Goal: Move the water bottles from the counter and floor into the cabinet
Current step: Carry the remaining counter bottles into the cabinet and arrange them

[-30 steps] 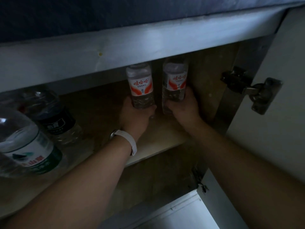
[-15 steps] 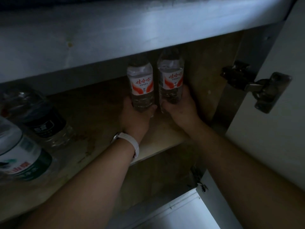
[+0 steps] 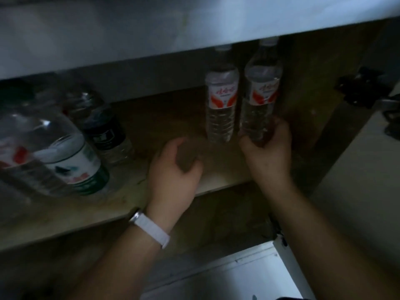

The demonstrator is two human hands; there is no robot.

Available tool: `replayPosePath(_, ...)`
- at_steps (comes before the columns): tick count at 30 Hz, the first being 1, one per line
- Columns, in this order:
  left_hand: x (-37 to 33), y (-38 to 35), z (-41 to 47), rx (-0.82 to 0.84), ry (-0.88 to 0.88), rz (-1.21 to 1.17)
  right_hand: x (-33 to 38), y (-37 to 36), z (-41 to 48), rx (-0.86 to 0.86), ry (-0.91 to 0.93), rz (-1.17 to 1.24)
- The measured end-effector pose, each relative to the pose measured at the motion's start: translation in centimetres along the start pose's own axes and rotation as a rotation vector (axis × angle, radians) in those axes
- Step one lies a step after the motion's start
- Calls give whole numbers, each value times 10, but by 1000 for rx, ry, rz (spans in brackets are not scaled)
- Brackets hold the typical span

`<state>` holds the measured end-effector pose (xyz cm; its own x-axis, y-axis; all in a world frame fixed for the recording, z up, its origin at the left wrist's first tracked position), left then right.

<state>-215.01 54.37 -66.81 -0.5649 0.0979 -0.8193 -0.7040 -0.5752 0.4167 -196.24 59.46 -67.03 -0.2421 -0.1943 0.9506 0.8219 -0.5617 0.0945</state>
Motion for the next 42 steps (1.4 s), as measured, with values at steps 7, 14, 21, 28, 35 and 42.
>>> replayPosePath(7, 41, 78, -22, -337, -203, 193, 21, -57, -56, 394, 71, -168)
replayPosePath(14, 69, 126, -16, -584, -67, 150, 49, -132, -80, 649, 127, -173)
replayPosePath(21, 74, 141, 9, -437, -18, -12, 76, -187, -96, 696, 197, -71)
replayPosePath(28, 81, 140, 10, -364, 51, 53, 83, -205, -111, 660, 197, -108)
replayPosePath(35, 81, 146, 16, -331, 53, 112, 76, -192, -105, 570, 182, -149)
replayPosePath(42, 65, 129, 25, -280, 79, 78, 66, -150, -70, 452, 204, -171)
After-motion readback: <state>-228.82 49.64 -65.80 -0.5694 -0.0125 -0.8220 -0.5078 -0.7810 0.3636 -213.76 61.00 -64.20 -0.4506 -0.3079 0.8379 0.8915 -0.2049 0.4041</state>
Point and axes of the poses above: each hand's wrist, its own z-axis towards the middle knuckle, its own y-axis out of the back of the hand, x = y × z, the point moved 2 cm from there along z, towards the middle knuckle, and after that the axes turned 12 degrees about -x, right-handed, at the moved point
